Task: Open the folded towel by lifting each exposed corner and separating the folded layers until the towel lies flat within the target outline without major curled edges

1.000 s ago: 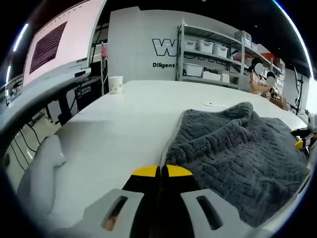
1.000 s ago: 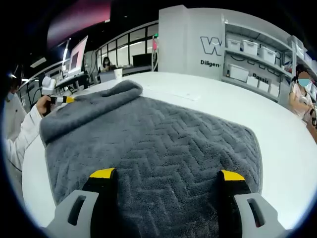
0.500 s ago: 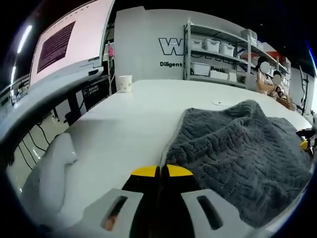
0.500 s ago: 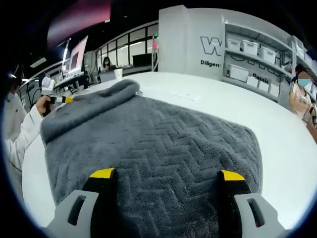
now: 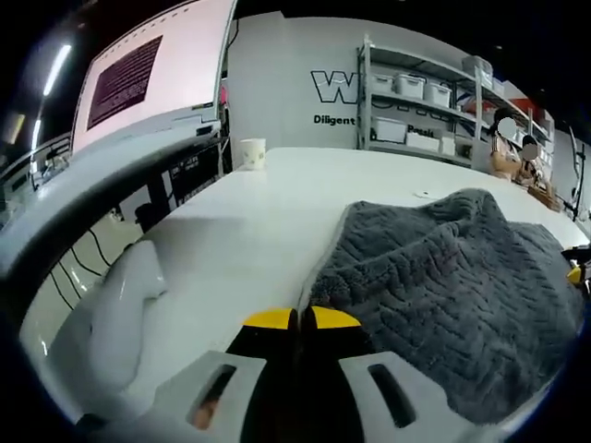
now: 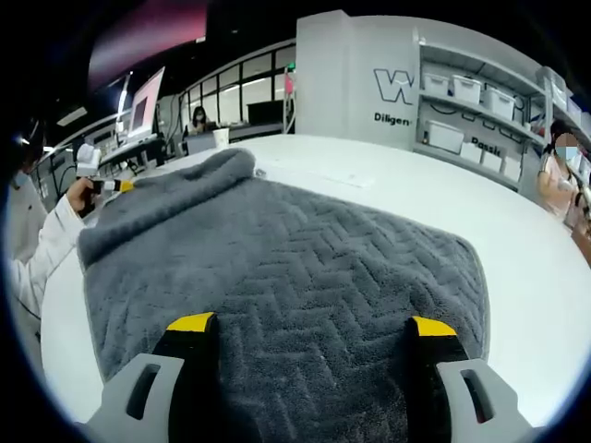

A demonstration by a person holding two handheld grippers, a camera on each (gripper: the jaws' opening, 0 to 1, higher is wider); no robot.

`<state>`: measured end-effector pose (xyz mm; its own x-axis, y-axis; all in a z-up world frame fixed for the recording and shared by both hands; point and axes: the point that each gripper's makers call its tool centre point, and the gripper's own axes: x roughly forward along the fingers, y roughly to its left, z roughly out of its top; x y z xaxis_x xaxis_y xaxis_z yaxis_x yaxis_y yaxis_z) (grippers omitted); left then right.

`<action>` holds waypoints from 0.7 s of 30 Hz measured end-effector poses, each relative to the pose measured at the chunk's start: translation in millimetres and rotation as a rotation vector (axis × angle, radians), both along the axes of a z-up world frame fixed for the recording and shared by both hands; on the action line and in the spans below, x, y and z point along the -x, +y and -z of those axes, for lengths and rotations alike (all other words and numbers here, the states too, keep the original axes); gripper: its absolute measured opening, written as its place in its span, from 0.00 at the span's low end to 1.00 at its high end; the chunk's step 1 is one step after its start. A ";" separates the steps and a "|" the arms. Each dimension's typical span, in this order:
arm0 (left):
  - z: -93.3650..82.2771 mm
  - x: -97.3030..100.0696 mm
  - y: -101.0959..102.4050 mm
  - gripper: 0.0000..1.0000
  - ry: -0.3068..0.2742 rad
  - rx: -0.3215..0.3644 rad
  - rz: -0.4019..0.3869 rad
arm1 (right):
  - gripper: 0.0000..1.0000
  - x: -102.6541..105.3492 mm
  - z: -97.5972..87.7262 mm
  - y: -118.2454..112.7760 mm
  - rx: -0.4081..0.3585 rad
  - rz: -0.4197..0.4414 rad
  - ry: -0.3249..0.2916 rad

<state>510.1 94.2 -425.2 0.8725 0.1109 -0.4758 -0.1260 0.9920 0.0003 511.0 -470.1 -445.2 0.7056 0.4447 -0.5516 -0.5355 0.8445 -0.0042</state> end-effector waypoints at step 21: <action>-17.1 -12.8 -37.4 0.46 -0.094 0.085 0.131 | 0.82 -1.8 -0.5 -2.0 0.001 0.000 0.002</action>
<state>522.9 56.8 -408.1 0.9178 -0.0432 -0.3946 0.0083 0.9959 -0.0897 512.8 -472.1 -444.7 0.7043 0.4446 -0.5535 -0.5357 0.8444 -0.0034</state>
